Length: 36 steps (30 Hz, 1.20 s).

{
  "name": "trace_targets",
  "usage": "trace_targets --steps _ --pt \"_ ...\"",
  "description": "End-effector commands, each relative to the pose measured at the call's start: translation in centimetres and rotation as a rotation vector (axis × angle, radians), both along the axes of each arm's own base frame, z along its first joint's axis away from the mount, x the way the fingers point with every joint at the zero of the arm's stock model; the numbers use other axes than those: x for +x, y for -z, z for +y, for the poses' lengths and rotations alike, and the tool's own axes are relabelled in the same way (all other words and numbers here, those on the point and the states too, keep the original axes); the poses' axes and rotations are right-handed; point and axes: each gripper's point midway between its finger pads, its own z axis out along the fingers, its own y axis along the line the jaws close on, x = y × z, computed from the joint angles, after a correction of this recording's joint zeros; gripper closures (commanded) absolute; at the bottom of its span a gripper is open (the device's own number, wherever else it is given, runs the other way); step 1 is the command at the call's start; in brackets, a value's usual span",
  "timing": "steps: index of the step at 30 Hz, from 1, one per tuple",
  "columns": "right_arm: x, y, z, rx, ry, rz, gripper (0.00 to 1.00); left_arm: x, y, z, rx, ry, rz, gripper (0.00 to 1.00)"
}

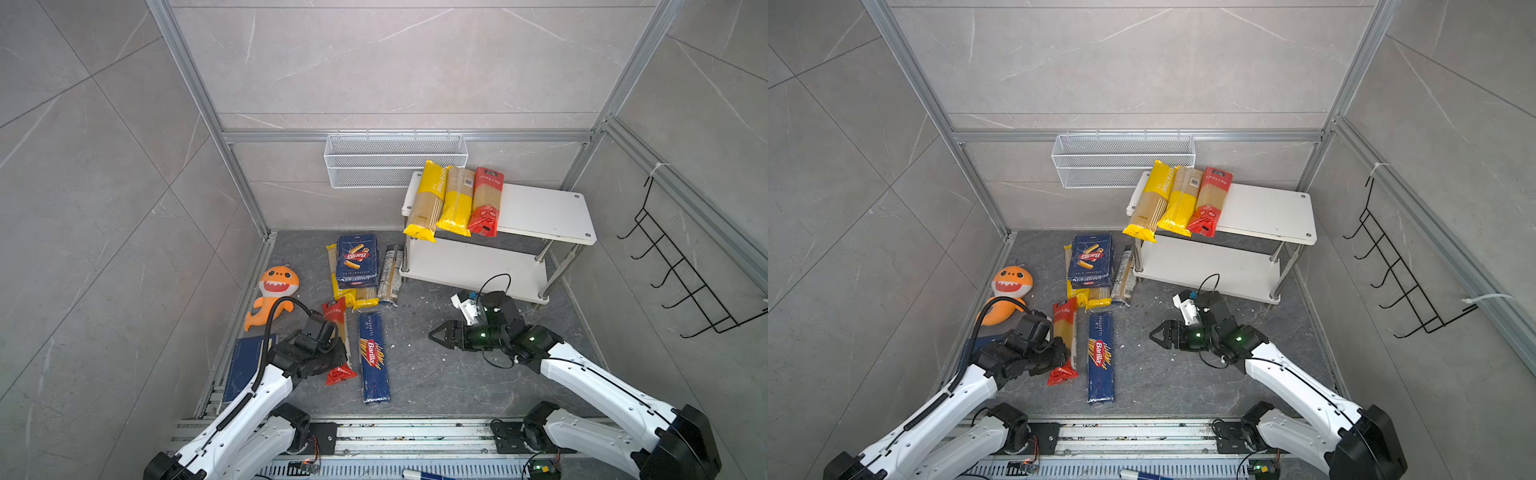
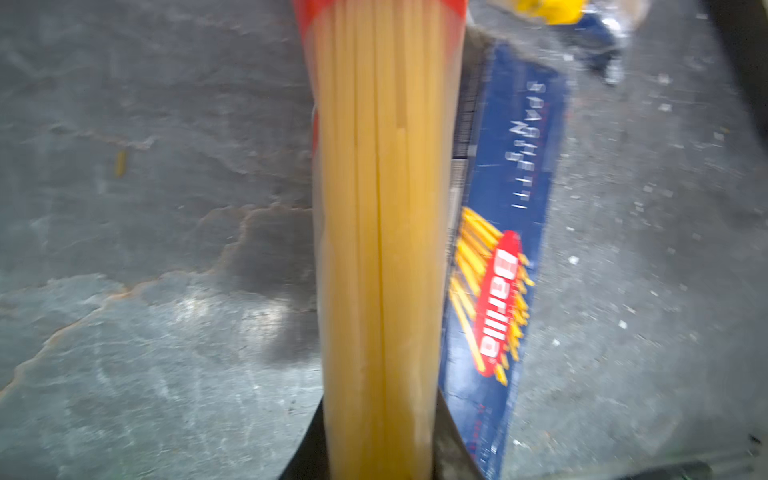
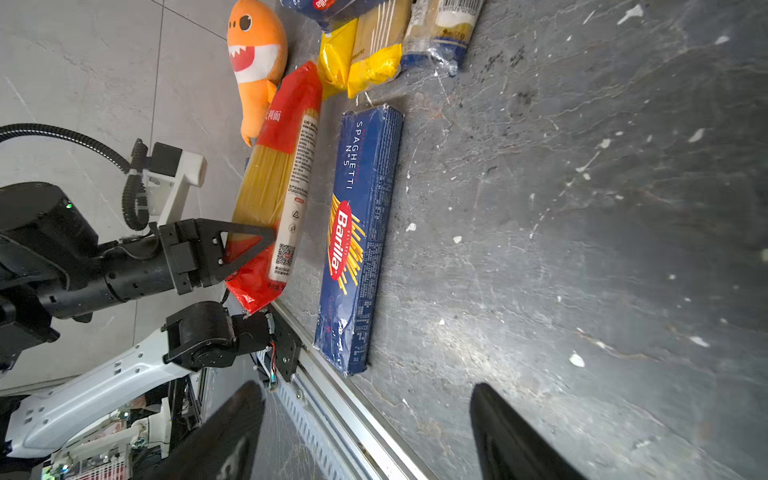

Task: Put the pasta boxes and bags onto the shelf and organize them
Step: 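Carry the red bag toward the right gripper while it reaches for it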

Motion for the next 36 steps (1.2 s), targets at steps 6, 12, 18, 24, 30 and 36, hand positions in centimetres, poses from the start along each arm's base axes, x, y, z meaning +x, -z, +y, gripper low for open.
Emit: trace_targets --steps 6,12,18,24,30,36 --pt "0.7 -0.3 2.0 0.104 -0.022 0.01 0.2 2.6 -9.8 -4.7 -0.236 0.174 -0.302 1.0" --pt "1.0 0.0 3.3 0.158 -0.032 0.01 0.19 3.7 -12.3 -7.9 -0.389 0.23 -0.371 1.0" --pt "1.6 -0.2 5.0 0.228 -0.036 0.005 0.19 3.7 -13.6 -13.4 -0.398 0.371 -0.394 1.0" --pt "1.9 -0.4 5.9 0.259 -0.037 -0.006 0.19 2.0 -16.3 -18.3 -0.386 0.505 -0.435 1.0" --pt "1.6 -0.8 5.6 0.271 -0.032 -0.032 0.19 0.6 -17.9 -20.9 -0.416 0.568 -0.461 1.0" --pt "1.1 -3.1 5.2 0.322 -0.041 -0.106 0.19 -0.9 -18.6 -22.9 -0.473 0.615 -0.468 1.0"
